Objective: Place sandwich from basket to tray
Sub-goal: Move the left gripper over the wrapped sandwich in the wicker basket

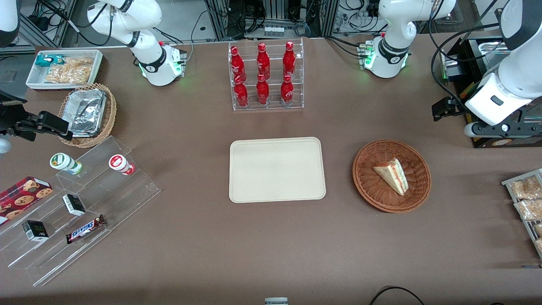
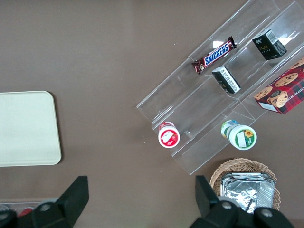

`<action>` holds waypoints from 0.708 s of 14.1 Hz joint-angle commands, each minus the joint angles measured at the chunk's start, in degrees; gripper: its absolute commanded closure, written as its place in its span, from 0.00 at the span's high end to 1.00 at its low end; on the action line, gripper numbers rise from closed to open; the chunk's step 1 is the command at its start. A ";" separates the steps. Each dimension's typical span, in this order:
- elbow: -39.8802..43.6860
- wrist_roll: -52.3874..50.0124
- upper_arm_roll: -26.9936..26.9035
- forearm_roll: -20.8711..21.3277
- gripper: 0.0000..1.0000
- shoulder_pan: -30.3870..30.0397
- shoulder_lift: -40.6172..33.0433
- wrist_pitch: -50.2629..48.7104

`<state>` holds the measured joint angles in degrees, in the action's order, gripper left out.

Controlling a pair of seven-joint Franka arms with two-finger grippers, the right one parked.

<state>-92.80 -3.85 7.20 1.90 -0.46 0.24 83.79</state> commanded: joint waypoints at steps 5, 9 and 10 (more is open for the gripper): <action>-1.24 1.03 0.71 -0.75 1.00 -0.95 0.72 0.59; -10.70 1.03 0.80 -0.40 1.00 -0.33 1.79 10.13; -13.87 1.03 0.88 -0.40 1.00 -0.25 1.79 13.48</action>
<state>-100.75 -3.67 7.64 1.84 -0.41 2.70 92.12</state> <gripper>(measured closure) 0.000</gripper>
